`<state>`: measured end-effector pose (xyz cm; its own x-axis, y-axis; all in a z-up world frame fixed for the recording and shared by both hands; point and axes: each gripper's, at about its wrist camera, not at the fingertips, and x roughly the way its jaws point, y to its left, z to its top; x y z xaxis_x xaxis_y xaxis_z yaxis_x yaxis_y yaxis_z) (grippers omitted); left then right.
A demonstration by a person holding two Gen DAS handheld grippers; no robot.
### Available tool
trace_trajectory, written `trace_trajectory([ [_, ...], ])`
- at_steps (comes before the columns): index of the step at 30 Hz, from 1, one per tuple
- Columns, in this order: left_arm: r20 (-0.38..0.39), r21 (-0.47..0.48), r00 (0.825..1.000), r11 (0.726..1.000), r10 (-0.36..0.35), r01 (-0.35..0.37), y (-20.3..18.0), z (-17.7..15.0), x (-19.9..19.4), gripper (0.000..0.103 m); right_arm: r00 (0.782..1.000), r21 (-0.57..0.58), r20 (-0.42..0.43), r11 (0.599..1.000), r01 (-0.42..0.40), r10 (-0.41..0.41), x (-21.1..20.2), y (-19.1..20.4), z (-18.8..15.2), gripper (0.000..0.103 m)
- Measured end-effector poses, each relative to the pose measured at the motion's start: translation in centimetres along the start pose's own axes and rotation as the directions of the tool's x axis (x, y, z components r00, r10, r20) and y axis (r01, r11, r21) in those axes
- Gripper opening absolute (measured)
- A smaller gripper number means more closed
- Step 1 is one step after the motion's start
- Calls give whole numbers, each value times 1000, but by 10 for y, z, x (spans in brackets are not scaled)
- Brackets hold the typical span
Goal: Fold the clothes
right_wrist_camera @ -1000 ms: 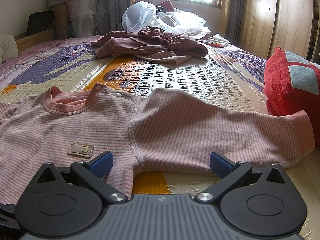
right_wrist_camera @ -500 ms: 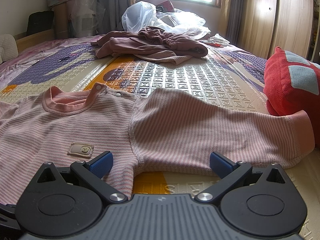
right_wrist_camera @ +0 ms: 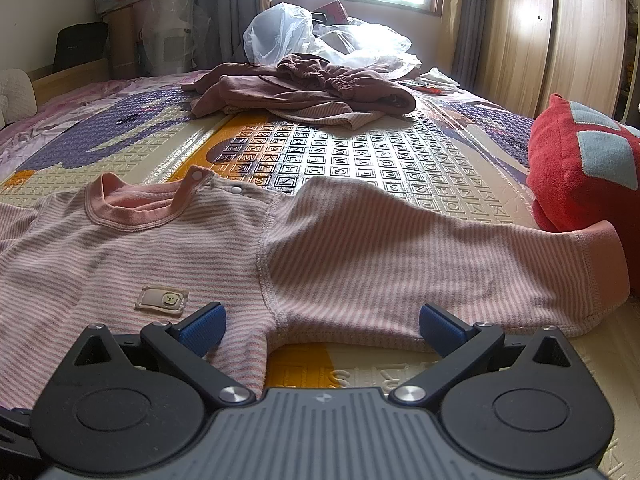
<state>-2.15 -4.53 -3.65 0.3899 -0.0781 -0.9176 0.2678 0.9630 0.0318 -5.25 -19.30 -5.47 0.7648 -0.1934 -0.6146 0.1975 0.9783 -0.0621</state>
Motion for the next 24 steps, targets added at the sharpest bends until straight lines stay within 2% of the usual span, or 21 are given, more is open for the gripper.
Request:
trace_trajectory([
  [24,-33,-15,999,1000,-18,18,2,5,4,103,1000,0,0,1000,0,0,0,0,0,103],
])
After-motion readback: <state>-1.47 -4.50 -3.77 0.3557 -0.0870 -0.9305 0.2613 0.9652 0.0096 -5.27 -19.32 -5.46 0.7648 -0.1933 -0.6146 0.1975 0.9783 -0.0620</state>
